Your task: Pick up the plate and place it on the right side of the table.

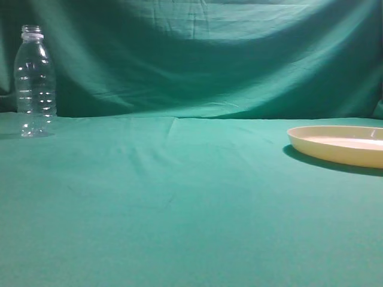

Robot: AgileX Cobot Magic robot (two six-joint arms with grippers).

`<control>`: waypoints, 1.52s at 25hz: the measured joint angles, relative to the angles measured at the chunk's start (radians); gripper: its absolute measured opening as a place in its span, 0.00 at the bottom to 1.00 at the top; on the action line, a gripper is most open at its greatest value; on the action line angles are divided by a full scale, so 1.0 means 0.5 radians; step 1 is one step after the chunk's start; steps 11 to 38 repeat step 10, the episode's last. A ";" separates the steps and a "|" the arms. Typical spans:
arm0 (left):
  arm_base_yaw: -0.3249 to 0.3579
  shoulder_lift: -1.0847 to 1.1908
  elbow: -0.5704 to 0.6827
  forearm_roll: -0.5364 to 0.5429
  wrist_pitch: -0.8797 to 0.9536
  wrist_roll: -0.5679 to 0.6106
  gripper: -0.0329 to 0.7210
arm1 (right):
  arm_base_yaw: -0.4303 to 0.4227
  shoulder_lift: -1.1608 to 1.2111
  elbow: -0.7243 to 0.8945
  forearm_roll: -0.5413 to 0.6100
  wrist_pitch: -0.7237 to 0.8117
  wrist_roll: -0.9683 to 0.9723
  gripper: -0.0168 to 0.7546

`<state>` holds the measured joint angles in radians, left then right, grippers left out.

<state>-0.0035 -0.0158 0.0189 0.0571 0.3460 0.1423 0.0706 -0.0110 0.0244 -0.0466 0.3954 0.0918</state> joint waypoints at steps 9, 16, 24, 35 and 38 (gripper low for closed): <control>0.000 0.000 0.000 0.000 0.000 0.000 0.04 | 0.000 0.000 0.001 -0.011 -0.004 0.022 0.02; 0.000 0.000 0.000 0.000 0.000 0.000 0.04 | 0.000 0.000 0.001 -0.011 -0.004 0.022 0.02; 0.000 0.000 0.000 0.000 0.000 0.000 0.04 | 0.000 0.000 0.001 -0.011 -0.004 0.022 0.02; 0.000 0.000 0.000 0.000 0.000 0.000 0.04 | 0.000 0.000 0.001 -0.011 -0.004 0.022 0.02; 0.000 0.000 0.000 0.000 0.000 0.000 0.04 | 0.000 0.000 0.001 -0.011 -0.004 0.022 0.02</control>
